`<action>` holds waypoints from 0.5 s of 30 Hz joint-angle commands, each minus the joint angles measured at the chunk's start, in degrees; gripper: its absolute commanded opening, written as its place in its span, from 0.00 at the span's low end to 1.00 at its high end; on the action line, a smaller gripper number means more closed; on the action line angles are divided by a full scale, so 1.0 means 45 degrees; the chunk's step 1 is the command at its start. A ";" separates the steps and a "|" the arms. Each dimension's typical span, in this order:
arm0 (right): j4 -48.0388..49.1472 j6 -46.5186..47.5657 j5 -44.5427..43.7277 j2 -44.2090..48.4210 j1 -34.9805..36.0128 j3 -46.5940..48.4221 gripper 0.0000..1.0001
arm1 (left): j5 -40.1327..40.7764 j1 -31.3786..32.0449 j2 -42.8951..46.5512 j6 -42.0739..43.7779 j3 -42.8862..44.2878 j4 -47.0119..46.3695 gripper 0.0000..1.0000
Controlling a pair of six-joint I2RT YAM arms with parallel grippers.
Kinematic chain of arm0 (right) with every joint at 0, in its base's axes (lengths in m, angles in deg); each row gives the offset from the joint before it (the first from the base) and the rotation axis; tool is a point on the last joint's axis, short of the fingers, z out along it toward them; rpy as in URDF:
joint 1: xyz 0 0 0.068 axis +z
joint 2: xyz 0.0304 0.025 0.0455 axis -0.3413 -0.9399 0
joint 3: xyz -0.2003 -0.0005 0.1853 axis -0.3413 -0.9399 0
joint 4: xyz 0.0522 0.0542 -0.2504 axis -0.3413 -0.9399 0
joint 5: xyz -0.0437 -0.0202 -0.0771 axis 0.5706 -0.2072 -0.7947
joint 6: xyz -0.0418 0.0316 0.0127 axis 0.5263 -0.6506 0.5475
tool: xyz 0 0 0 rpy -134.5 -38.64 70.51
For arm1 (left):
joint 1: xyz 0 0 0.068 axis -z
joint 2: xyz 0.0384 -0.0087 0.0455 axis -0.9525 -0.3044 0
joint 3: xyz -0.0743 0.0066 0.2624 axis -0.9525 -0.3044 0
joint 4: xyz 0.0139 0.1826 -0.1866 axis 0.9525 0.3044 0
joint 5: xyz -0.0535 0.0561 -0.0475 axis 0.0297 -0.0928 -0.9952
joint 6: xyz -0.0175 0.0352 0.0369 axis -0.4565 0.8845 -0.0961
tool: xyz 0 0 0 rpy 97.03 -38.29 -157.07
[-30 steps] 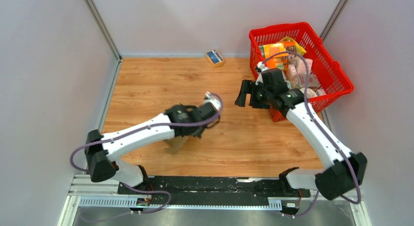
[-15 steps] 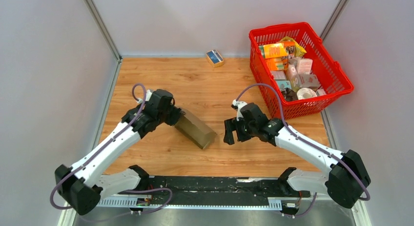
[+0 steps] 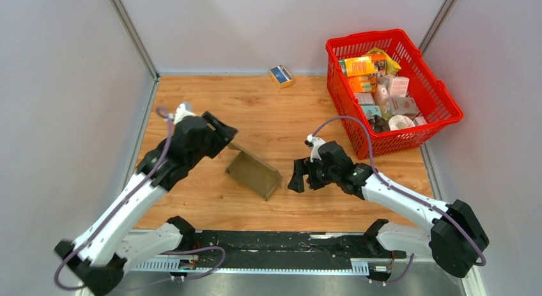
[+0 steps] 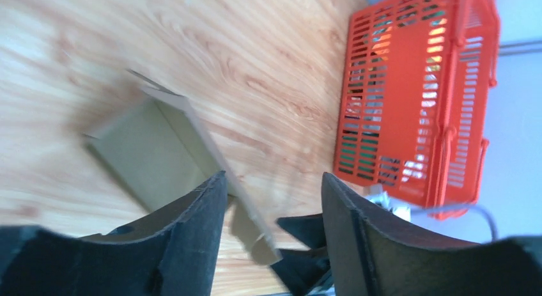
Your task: Fold the paper box
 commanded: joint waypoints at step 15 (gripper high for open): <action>-0.4359 0.2821 -0.0644 -0.8127 -0.0767 1.1096 0.39 | 0.0997 -0.0029 0.1830 0.3101 -0.6248 0.0173 0.03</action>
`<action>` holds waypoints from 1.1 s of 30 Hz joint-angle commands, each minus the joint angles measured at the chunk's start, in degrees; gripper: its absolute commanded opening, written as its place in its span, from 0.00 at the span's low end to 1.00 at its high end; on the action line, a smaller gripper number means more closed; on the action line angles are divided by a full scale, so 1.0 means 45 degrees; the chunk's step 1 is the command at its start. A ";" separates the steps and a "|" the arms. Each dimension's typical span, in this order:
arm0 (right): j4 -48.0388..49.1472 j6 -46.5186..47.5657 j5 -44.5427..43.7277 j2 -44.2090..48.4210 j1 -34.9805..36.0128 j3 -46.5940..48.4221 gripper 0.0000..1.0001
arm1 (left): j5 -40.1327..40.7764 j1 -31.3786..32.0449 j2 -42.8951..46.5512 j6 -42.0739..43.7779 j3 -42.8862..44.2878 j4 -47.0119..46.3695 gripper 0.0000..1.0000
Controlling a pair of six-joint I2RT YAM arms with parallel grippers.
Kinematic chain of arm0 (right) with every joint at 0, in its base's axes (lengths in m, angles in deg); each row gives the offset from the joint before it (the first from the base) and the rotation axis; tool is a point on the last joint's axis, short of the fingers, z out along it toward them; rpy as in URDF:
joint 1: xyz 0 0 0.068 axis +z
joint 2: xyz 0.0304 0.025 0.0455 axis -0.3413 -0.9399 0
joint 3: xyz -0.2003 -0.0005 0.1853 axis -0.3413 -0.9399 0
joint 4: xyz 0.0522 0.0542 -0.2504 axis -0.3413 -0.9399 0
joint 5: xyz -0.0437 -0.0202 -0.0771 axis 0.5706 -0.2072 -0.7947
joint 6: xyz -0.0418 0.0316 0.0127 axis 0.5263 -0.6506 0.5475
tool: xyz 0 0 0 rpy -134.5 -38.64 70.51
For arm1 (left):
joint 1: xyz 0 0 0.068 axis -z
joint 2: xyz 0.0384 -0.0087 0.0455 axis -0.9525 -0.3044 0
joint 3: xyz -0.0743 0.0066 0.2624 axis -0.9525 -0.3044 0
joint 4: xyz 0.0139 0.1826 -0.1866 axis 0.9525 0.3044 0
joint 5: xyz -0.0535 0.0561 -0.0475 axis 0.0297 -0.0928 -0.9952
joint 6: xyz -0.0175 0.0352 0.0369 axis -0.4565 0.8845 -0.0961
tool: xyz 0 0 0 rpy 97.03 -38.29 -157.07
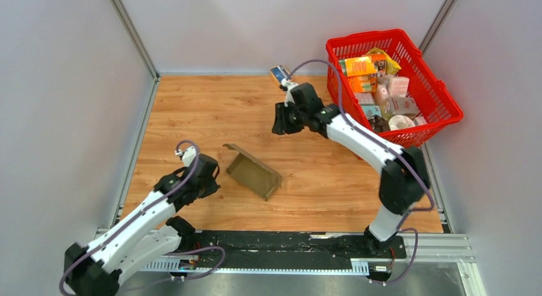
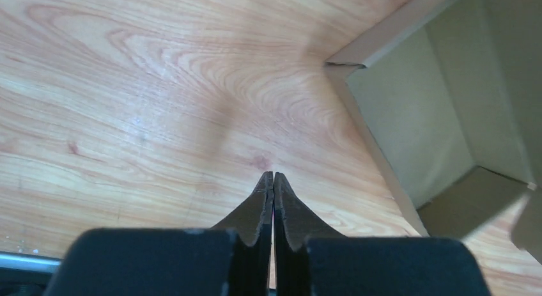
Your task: Fold the paper box
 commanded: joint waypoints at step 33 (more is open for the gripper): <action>-0.3853 0.1731 -0.4439 -0.4754 0.1637 0.4320 0.53 | 0.0900 -0.0156 -0.4250 0.0207 0.0442 -0.3272 0.35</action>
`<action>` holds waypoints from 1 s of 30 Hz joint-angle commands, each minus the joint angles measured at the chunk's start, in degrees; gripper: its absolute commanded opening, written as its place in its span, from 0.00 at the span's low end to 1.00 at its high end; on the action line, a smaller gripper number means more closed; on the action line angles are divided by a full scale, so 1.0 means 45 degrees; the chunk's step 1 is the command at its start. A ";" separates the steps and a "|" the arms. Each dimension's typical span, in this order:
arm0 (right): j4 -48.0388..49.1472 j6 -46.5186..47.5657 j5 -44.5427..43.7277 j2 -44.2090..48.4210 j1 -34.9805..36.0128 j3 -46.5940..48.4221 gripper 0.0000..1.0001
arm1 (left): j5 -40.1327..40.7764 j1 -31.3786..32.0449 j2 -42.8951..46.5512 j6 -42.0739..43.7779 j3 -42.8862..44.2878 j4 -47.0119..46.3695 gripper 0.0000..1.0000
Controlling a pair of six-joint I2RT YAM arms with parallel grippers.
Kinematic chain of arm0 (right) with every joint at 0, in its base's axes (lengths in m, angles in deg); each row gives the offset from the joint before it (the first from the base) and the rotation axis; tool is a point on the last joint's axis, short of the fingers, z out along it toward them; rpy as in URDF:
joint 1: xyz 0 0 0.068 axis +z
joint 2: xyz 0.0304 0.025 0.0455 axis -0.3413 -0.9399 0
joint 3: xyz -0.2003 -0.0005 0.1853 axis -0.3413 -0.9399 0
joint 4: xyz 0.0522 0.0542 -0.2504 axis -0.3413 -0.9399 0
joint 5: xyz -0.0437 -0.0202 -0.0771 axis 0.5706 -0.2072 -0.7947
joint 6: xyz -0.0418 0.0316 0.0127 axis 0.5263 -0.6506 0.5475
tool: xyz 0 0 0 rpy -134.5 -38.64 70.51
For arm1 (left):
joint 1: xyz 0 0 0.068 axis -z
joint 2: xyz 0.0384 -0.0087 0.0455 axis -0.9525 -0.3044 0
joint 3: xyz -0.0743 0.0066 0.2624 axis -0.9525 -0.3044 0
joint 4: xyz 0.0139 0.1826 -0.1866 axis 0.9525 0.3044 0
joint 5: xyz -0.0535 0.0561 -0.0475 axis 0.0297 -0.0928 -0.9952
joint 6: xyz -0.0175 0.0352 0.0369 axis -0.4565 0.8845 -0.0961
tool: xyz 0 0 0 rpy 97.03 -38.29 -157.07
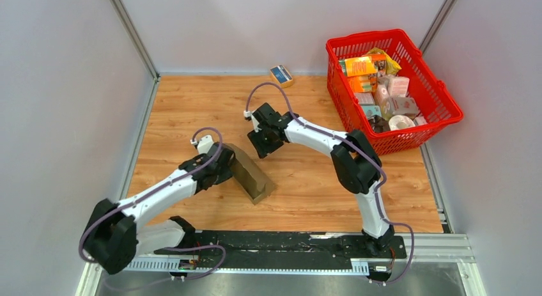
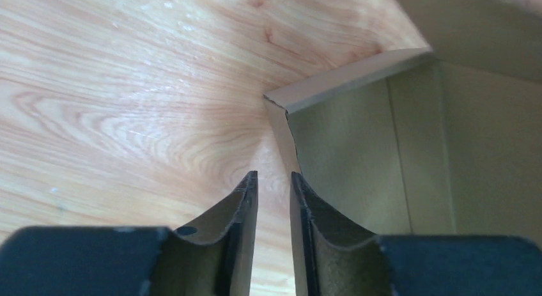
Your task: Fold the paper box
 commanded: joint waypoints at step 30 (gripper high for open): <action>0.7549 -1.1109 -0.0630 0.8094 0.1738 -1.1611 0.50 | -0.5255 -0.4090 -0.1795 0.1137 -0.1295 -0.4494 0.21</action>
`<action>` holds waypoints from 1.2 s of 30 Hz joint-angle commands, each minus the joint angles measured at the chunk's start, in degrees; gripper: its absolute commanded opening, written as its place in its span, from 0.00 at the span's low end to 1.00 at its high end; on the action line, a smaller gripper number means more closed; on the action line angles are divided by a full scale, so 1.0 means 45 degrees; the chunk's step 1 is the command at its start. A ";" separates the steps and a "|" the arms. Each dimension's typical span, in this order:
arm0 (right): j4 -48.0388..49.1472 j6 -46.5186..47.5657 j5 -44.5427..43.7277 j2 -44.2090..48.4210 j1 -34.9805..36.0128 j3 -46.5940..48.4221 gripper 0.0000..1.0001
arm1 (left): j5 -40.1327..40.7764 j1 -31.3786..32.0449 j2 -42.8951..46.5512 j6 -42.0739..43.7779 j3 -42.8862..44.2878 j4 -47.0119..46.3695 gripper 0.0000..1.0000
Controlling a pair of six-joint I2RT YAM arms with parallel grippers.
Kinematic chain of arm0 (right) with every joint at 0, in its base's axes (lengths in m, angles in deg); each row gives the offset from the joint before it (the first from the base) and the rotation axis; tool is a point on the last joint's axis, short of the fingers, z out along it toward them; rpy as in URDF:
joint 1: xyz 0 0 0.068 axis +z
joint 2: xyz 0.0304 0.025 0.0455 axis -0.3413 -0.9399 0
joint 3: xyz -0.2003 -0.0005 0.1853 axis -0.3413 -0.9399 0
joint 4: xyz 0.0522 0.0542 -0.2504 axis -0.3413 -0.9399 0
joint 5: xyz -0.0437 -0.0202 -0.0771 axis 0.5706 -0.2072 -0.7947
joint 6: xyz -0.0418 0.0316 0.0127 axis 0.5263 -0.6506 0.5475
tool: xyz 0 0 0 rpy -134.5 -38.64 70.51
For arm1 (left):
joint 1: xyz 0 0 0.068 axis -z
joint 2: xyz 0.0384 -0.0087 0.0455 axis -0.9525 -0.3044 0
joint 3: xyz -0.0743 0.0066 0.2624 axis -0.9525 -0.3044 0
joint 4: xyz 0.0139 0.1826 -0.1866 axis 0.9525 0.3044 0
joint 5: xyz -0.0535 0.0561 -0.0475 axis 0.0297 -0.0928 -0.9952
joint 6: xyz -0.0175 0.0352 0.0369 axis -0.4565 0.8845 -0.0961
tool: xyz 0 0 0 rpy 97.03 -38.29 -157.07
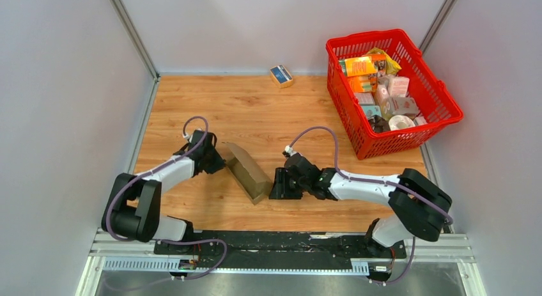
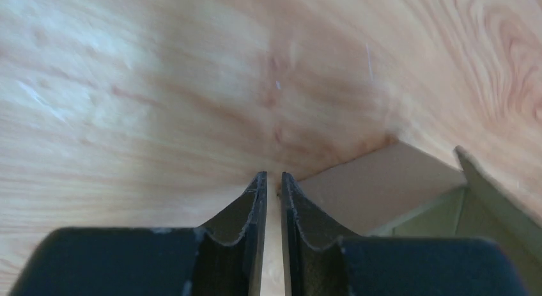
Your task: Fold the paper box
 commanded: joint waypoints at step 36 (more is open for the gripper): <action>0.3438 1.0227 -0.0452 0.0893 -0.3804 0.1431 0.70 | 0.6054 0.5106 0.4101 0.7194 0.1561 0.2463 0.69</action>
